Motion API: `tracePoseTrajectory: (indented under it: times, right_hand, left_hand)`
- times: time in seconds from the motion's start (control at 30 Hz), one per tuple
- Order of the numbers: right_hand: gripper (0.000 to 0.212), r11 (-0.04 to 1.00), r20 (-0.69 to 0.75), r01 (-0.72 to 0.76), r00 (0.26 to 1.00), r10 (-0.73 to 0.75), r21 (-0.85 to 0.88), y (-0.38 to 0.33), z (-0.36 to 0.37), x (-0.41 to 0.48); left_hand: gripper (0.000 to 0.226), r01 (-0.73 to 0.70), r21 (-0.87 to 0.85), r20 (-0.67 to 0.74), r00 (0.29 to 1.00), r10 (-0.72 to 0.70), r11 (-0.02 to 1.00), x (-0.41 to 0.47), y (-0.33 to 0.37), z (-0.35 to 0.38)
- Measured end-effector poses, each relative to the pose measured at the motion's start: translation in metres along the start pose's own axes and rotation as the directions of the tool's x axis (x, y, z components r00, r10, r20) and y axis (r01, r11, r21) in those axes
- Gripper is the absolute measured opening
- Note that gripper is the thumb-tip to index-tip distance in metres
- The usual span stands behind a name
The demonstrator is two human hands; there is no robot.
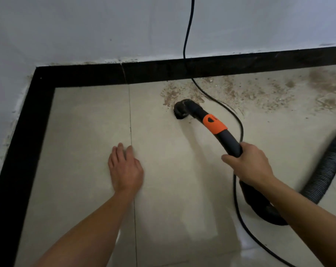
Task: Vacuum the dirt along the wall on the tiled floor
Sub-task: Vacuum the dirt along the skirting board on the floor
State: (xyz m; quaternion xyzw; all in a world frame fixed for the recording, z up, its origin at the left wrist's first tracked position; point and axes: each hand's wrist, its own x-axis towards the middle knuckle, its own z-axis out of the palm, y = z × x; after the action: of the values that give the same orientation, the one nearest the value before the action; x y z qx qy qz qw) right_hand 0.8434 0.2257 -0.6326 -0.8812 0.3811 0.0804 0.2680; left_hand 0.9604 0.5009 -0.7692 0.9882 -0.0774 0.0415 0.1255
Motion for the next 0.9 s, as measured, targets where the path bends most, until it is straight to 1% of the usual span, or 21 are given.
tracePoseTrajectory:
  times: [0.1,0.2,0.3,0.4,0.57,0.77,0.9]
  right_hand:
    - [0.024,0.991,0.017,-0.019,1.000,0.017,0.130,-0.032,0.001,0.040]
    - [0.023,0.959,0.048,-0.040,0.998,0.027,0.279,-0.059,0.002,0.074]
    - [0.023,0.934,0.064,-0.074,0.996,0.055,0.351,-0.076,0.005,0.093]
    - [0.024,0.938,0.080,-0.069,0.996,0.044,0.339,-0.084,0.014,0.094]
    - [0.022,0.942,0.108,-0.014,0.994,-0.024,0.336,-0.093,0.018,0.096]
    - [0.019,0.945,0.159,-0.043,0.987,-0.009,0.324,-0.076,-0.011,0.092]
    - [0.014,0.962,0.244,-0.024,0.969,-0.045,0.271,-0.066,-0.027,0.077]
  left_hand:
    - [0.050,0.007,0.009,-0.011,1.000,-0.006,1.000,0.002,-0.001,0.001]
    - [0.048,0.002,0.028,-0.021,1.000,-0.002,1.000,0.001,-0.001,0.003]
    - [0.048,0.015,0.028,-0.016,1.000,-0.015,0.999,0.002,-0.001,0.003]
    - [0.048,0.015,0.033,-0.016,1.000,-0.014,0.999,0.002,-0.002,0.004]
    - [0.047,0.014,0.023,-0.014,1.000,-0.014,1.000,0.003,-0.001,0.002]
    - [0.048,0.012,0.022,0.002,1.000,-0.012,1.000,0.003,-0.003,0.002]
    - [0.046,0.015,0.015,-0.002,1.000,-0.015,1.000,0.003,-0.003,0.003]
